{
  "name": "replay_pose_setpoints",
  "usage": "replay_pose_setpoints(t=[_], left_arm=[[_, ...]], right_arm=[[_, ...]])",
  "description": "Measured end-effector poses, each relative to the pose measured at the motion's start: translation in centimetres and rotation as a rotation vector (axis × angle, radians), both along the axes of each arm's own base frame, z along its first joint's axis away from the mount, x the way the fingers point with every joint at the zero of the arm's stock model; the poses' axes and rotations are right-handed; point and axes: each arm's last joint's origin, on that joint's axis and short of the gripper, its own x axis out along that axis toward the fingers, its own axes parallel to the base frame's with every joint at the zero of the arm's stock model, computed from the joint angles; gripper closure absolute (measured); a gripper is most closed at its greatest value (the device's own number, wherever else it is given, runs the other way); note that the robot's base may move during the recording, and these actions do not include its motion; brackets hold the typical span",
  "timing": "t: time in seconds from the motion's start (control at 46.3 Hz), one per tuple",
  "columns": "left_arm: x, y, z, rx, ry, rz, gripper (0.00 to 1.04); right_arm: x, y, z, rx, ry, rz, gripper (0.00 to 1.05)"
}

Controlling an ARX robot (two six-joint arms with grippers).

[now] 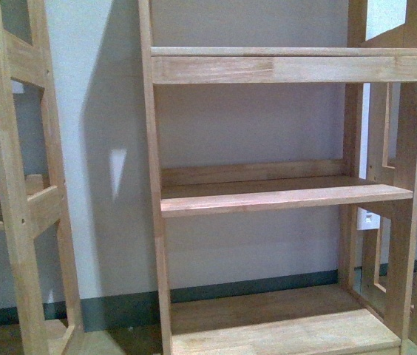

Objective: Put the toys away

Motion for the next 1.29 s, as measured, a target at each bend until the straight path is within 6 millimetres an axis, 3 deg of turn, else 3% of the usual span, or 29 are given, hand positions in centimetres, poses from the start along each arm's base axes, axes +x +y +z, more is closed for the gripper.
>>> replay_pose_setpoints(t=[1.295], left_arm=[[0.00,0.02,0.01,0.000,-0.001,0.002,0.06]], right_arm=[[0.02,0.01,-0.02,-0.001,0.003,0.000,0.85]])
